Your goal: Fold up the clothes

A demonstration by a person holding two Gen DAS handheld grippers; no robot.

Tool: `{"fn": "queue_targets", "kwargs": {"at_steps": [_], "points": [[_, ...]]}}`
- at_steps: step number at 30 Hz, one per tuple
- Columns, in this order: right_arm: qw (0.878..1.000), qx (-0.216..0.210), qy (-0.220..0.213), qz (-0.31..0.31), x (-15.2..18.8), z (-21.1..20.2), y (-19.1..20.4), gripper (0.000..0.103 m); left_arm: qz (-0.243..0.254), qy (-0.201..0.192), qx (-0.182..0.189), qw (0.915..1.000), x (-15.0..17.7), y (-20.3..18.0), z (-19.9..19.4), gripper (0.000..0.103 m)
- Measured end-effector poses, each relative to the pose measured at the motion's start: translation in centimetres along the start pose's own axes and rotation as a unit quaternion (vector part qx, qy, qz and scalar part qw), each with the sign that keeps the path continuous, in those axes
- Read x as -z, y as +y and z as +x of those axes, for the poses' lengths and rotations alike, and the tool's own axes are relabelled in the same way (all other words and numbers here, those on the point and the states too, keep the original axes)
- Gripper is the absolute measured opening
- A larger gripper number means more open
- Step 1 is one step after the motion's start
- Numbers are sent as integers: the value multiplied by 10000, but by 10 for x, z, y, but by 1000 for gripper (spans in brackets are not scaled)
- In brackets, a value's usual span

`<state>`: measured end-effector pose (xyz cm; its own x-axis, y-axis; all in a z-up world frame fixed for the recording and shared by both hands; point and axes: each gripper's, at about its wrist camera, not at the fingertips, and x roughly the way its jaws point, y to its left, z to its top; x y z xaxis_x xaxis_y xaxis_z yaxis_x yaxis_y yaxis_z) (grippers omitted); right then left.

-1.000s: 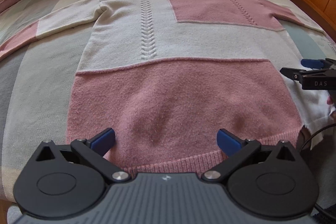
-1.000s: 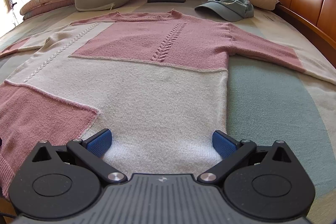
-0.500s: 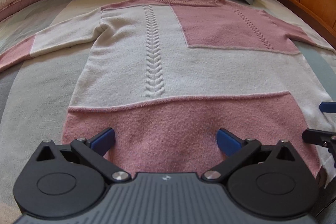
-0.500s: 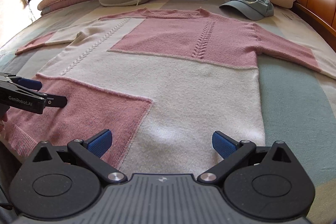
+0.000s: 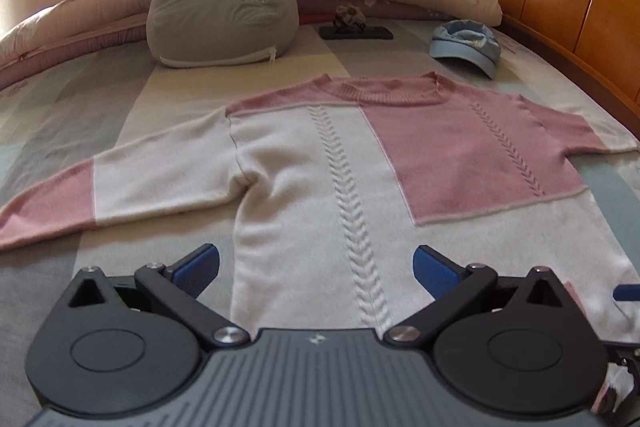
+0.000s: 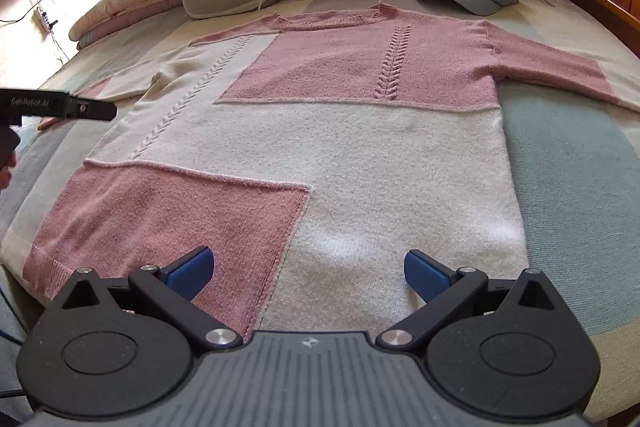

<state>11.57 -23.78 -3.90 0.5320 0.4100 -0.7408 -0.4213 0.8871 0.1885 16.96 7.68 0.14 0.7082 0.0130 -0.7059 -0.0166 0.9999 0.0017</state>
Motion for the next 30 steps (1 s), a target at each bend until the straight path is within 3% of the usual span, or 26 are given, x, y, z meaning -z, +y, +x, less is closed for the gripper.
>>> {"fn": "queue_targets", "kwargs": {"at_steps": [5,8,14,23,30], "points": [[10000,37,-5,-54,-7,6,0,103,-233,17,-835,9962,-52,33,65,102],[10000,52,-25,-35,-12,9,-3,103,-566,164,-1012,9931,-71,52,110,102],[9998,-55,-116,146,-22,15,-10,103,-467,475,-1376,9882,-67,50,159,102],[9995,-210,-160,165,-21,18,-12,103,-341,273,-1290,9907,-31,46,135,103],[9994,-191,-201,221,-18,11,-11,103,-526,391,-1091,9919,-44,55,129,102]]}}
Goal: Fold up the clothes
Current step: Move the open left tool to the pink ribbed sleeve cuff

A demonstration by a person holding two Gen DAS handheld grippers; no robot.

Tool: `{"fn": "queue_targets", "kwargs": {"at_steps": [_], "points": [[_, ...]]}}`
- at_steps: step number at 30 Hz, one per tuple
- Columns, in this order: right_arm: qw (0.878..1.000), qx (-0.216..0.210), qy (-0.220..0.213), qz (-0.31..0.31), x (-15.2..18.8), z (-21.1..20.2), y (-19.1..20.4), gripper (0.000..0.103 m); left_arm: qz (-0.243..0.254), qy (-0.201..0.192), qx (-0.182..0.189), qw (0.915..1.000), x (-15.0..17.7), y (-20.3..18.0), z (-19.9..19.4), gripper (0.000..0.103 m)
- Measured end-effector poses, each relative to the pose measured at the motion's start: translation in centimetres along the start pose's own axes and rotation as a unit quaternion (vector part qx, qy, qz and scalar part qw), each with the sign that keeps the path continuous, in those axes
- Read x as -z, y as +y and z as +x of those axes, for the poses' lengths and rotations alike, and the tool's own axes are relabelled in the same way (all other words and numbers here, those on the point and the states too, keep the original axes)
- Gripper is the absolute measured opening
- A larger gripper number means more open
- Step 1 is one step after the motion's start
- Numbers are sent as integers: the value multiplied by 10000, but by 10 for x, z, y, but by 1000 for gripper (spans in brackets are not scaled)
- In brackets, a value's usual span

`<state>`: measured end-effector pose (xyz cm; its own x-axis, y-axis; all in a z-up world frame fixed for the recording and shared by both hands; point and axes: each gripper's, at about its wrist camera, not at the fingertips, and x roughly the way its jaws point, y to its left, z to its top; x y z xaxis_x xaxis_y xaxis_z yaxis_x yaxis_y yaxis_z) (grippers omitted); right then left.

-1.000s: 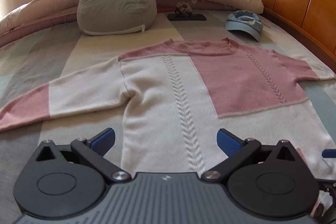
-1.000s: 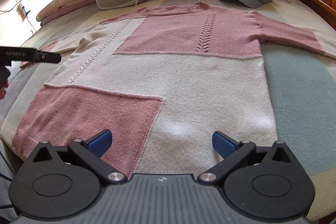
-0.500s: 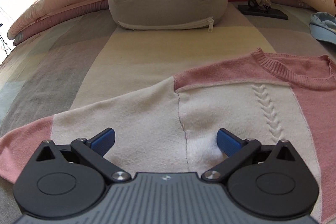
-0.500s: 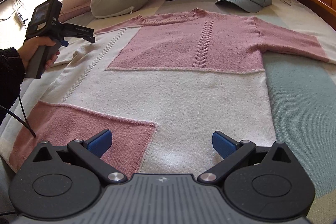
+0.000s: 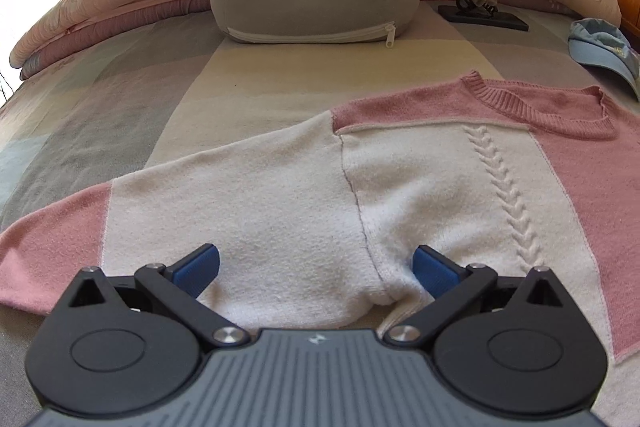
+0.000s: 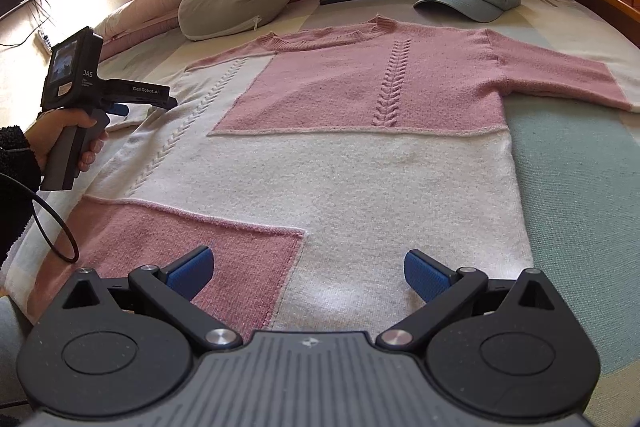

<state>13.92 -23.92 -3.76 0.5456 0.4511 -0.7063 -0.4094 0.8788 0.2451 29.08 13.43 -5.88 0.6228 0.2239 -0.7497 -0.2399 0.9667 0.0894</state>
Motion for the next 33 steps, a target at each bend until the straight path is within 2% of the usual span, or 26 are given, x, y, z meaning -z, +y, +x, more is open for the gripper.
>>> {"fn": "queue_targets", "kwargs": {"at_steps": [4,7,11,19,23,27,33], "points": [[10000,30,-74,-28,-2,-3,2,103,-87,-155,-2,9998,-18,4,2,102],[10000,-5,-67,-37,-5,0,4,103,-86,10,-149,9999,-31,4,23,102],[9999,-45,-71,-142,-9,4,6,103,-465,174,-170,9986,-45,10,59,103],[9998,-49,-100,-138,-16,8,0,103,-602,228,-341,9973,-69,10,87,103],[9998,-18,-152,-132,-16,0,2,103,-689,329,-111,9970,-68,23,68,102],[9996,-16,-219,-192,-15,-10,11,103,-831,153,-26,9964,-68,58,27,102],[9991,-67,-282,-301,-14,-22,36,103,-1279,85,-160,9916,-58,152,-25,102]]}}
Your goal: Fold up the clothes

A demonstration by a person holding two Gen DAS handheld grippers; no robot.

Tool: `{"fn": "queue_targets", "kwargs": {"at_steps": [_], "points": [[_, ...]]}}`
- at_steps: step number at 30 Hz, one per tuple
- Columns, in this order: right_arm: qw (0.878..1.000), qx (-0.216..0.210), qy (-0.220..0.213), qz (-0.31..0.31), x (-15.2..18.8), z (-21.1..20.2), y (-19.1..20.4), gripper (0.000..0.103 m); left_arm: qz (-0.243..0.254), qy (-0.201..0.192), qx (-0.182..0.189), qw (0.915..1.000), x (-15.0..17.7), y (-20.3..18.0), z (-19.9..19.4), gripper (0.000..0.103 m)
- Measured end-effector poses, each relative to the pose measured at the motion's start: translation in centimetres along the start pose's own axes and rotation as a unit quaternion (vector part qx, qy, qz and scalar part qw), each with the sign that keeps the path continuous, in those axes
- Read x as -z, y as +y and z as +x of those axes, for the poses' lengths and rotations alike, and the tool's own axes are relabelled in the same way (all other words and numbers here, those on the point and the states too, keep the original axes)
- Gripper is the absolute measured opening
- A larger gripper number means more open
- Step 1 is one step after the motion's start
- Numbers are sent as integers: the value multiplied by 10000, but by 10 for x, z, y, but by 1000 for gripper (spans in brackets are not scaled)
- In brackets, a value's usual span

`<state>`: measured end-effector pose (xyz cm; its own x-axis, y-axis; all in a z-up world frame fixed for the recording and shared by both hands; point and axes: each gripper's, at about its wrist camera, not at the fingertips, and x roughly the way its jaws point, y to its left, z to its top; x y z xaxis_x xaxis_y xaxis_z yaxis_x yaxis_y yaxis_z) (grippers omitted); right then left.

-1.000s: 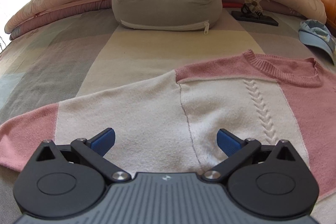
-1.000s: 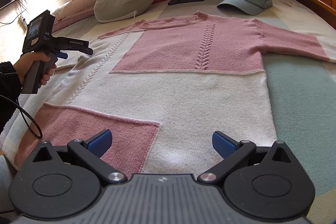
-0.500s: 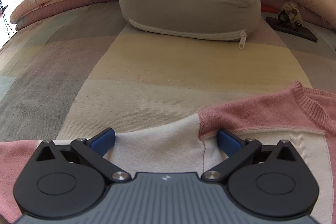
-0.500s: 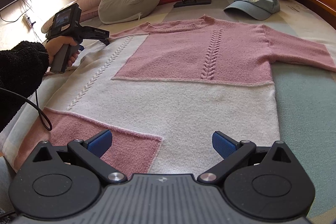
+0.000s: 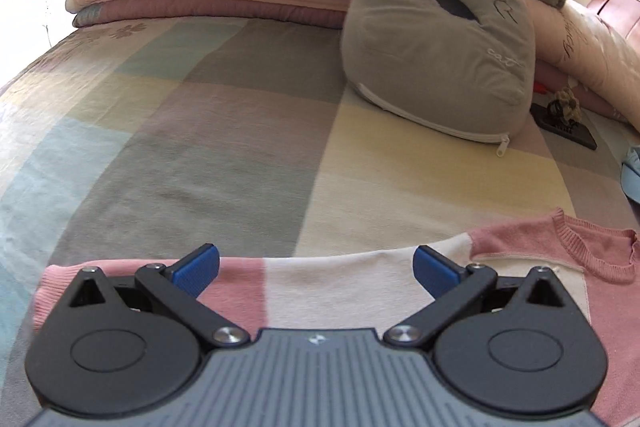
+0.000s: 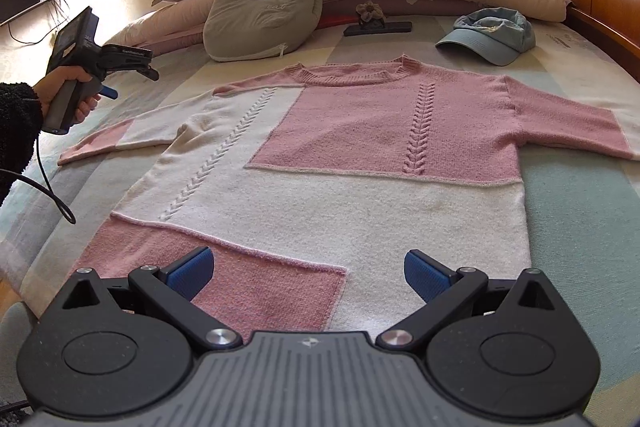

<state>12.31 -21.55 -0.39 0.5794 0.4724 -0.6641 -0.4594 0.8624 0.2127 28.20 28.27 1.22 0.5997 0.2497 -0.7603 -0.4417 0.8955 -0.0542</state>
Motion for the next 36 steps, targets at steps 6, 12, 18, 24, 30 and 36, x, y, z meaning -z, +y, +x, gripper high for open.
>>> {"fn": "queue_targets", "kwargs": {"at_steps": [6,12,18,24,30,36], "points": [[9994,-8,167,-308,-1,9,35,103,-520,80,-249,9983,22,91,-6,102],[9980,-62,433,-458,-7,29,64,103,-1081,352,142,9934,43,144,27,102],[9962,71,729,-479,-9,50,78,103,-1110,-52,246,9935,46,171,48,102],[9952,87,863,-447,-12,62,85,103,-1129,-89,259,9932,34,179,44,102],[9939,3,941,-567,-11,70,96,103,-725,18,854,9937,42,159,42,102],[9928,-8,950,-726,-10,66,103,103,-866,3,527,9948,43,165,51,102]]}}
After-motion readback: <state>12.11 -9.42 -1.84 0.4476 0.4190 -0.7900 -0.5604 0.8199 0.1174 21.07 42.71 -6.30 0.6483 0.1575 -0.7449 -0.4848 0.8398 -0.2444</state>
